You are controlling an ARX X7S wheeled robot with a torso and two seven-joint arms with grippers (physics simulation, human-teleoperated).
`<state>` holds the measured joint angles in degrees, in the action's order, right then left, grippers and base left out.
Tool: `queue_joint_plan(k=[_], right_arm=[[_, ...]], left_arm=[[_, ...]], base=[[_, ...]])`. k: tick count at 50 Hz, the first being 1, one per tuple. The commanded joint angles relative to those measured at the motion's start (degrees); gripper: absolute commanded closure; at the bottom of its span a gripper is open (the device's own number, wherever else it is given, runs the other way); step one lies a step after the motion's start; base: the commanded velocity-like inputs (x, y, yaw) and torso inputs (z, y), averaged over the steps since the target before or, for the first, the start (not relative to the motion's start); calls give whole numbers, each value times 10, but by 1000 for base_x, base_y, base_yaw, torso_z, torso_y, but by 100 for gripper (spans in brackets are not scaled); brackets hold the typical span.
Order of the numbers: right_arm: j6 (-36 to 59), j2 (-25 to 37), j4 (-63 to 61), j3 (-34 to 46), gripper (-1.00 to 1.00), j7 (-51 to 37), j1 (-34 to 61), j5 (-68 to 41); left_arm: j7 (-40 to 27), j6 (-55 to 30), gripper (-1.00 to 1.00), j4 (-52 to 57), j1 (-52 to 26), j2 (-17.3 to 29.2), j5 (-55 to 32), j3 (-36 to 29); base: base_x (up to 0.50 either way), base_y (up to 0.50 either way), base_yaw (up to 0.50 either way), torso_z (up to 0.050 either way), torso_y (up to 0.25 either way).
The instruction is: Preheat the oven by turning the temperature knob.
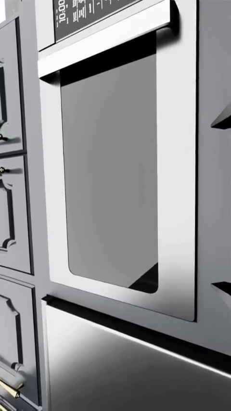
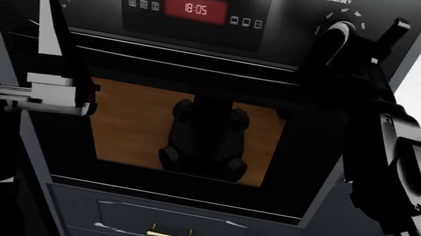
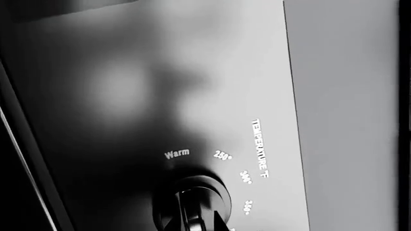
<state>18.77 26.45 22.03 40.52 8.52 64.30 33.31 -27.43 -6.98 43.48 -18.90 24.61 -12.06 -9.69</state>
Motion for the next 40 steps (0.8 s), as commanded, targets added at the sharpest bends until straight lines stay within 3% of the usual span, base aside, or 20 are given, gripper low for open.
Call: queue_joint_plan(k=[1, 40], right_arm=[[-3, -16, -18, -4, 100, -1, -5, -23], [-16, -71, 37, -56, 100, -20, -2, -107]], left_arm=[[-2, 1, -100, -1, -2, 1, -2, 0], [5, 24, -100, -42, -22, 4, -16, 9]], base=[[0, 0, 0, 0, 0], [4, 2, 5, 0, 0]])
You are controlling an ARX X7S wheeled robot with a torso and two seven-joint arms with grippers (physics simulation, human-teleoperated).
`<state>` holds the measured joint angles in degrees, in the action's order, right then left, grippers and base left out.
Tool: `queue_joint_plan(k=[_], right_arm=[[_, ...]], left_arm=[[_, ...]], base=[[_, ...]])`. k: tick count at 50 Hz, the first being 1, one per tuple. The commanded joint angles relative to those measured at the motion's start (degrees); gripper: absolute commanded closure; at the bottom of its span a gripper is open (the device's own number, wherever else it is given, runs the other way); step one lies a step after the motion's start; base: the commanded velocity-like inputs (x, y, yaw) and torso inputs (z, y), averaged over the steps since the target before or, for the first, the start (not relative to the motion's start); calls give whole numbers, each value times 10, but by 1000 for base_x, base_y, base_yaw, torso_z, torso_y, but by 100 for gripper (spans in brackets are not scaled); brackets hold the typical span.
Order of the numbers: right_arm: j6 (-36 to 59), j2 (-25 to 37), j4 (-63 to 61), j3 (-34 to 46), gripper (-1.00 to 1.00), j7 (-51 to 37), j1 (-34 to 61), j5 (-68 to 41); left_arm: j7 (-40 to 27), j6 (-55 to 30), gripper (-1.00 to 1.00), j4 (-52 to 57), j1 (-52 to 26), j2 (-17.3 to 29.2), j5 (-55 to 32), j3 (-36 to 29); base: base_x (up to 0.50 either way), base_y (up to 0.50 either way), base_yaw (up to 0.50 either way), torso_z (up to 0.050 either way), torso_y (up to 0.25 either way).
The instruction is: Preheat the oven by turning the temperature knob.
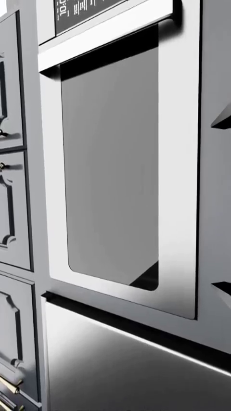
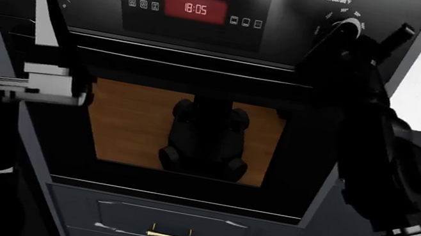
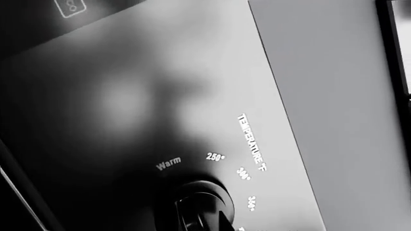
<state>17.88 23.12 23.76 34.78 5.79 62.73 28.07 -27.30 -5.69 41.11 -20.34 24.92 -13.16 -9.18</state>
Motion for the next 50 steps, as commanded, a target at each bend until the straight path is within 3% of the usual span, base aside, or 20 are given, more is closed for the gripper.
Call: queue_joint_plan(k=[1, 30, 50], right_arm=[[-6, -38, 18, 0, 100, 7, 13, -56], [103, -36, -124, -85, 100, 18, -47, -117], [111, -52, -124, -125, 100, 1, -56, -152]], left_arm=[[4, 11, -100, -17, -7, 1, -5, 4], [-6, -6, -100, 16, 3, 6, -11, 1], [-6, 0, -100, 7, 1, 7, -16, 1]], base=[[24, 3, 17, 0, 0], [3, 1, 6, 1, 0], [-3, 0, 0, 0, 2]])
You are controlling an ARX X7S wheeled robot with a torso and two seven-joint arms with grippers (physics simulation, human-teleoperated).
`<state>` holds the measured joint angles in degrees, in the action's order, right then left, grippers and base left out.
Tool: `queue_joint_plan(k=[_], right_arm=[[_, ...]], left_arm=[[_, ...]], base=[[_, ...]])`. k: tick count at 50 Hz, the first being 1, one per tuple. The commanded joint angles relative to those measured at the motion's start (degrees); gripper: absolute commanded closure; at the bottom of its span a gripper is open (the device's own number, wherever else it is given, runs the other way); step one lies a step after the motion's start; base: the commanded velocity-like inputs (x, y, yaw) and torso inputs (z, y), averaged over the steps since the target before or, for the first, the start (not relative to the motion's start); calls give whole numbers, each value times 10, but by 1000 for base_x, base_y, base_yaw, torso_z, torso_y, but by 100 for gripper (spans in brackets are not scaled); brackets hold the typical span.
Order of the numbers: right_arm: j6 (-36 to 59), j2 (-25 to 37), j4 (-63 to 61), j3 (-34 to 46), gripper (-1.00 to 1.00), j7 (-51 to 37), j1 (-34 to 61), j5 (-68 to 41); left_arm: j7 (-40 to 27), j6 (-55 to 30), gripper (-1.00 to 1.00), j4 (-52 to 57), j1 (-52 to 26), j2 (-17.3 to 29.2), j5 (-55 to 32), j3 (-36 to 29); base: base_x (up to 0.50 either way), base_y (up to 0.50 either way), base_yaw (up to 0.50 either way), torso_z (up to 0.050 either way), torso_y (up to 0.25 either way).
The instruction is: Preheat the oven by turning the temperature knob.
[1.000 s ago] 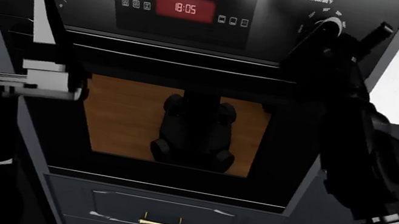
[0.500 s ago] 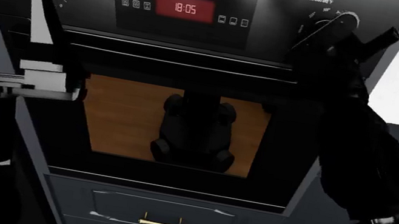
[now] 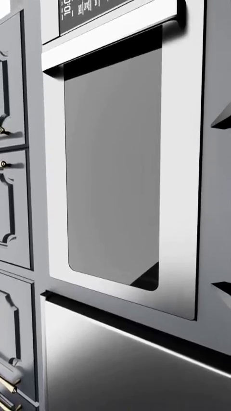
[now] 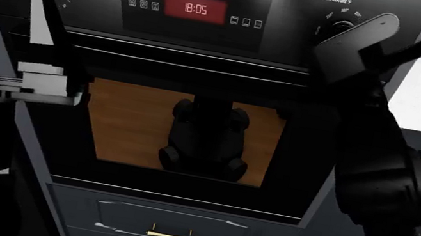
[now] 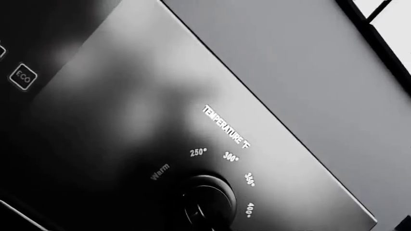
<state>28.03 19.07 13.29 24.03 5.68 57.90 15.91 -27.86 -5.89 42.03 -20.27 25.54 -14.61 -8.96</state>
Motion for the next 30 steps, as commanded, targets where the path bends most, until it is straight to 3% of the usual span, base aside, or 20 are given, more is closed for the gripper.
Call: queue_joint_plan(k=[1, 30], right_arm=[[9, -11, -20, -18, 100, 1, -9, -31], [34, -23, -35, -92, 100, -11, -12, -91]], left_arm=[[0, 1, -100, -1, 0, 1, -2, -1], [-3, 3, -100, -4, -1, 4, -3, -2]], base=[[0, 0, 0, 0, 0], [0, 0, 0, 0, 1]])
